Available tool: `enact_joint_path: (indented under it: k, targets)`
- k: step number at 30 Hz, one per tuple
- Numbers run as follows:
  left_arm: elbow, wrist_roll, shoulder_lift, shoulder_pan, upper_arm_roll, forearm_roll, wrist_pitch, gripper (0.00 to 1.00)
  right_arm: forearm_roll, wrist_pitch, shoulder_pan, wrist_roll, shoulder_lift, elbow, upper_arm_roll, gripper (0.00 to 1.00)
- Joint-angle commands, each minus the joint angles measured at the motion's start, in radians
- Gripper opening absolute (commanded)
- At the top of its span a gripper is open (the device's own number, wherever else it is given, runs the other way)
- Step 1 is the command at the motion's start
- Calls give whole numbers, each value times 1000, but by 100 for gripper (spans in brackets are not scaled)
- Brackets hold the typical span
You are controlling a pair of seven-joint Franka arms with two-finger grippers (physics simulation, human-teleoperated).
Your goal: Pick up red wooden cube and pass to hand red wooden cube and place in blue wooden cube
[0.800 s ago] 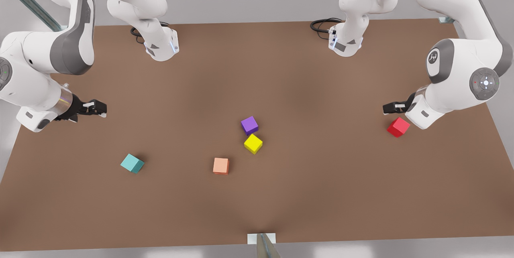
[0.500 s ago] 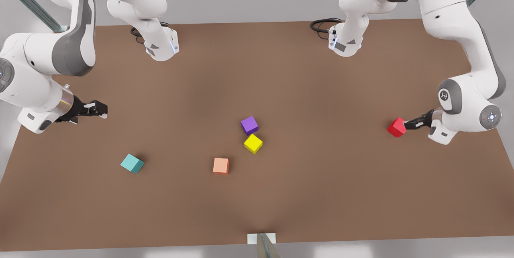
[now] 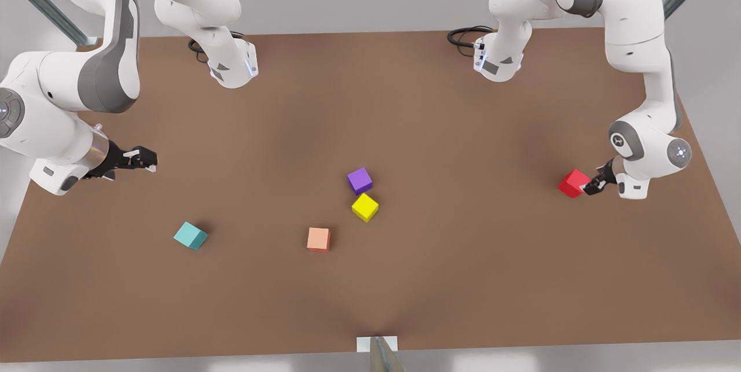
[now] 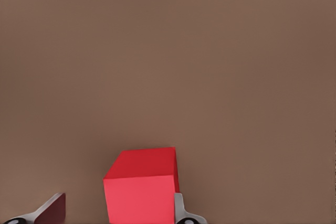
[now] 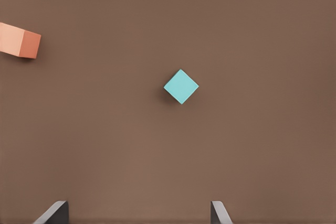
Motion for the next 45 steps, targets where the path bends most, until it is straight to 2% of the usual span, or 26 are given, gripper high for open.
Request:
enact_joint_path:
  k: [1, 13, 28, 30, 31, 32, 34, 36, 38, 39, 40, 41, 44, 45]
  targets:
    - [-3, -147, 0, 0, 0, -13, 71, 100, 0, 0, 2, -15, 0, 1, 0, 100]
    - [-37, -144, 15, -6, -37, -16, 67, 100, 0, -4, 2, -16, -2, -13, 0, 100]
    - [-37, -141, 103, -6, -51, -48, 137, 100, 0, -15, 2, -16, 4, -16, 1, 100]
    - [-35, -141, 103, -6, -52, -47, 137, 89, 0, -16, 2, -16, 6, -16, 1, 100]
    - [-35, -139, 103, -6, -52, -47, 137, 73, 0, -16, 2, -18, 6, -18, 1, 100]
    - [-34, -139, 103, -6, -61, -47, 139, 62, 0, -18, 2, -16, 6, -16, 1, 100]
    - [-32, -141, 101, -8, -67, -46, 140, 59, 0, -19, 2, -18, 6, -16, 1, 100]
    - [6, -167, 64, -8, -126, -47, 114, 59, 0, -26, 2, -19, 7, -18, 1, 100]
    - [192, -165, 72, -5, -189, -50, -178, 59, 2, -26, 2, -19, 11, -16, 1, 100]
    - [340, -167, 74, -6, -271, -59, -384, 59, 12, -23, 5, -19, 27, -12, 6, 100]
    - [423, -167, 83, -6, -339, -63, -476, 59, 17, -21, 25, -65, 44, -12, 10, 100]
    - [527, -165, 115, -6, -438, -120, -574, 59, 40, -23, 49, -281, 84, -10, 11, 100]
    - [758, -147, 264, -6, -699, -273, -668, 59, 460, -59, 43, -568, 245, 4, 11, 100]
    - [819, -144, 313, -6, -747, -326, -668, 59, 597, -56, 45, -686, 342, 40, 11, 100]
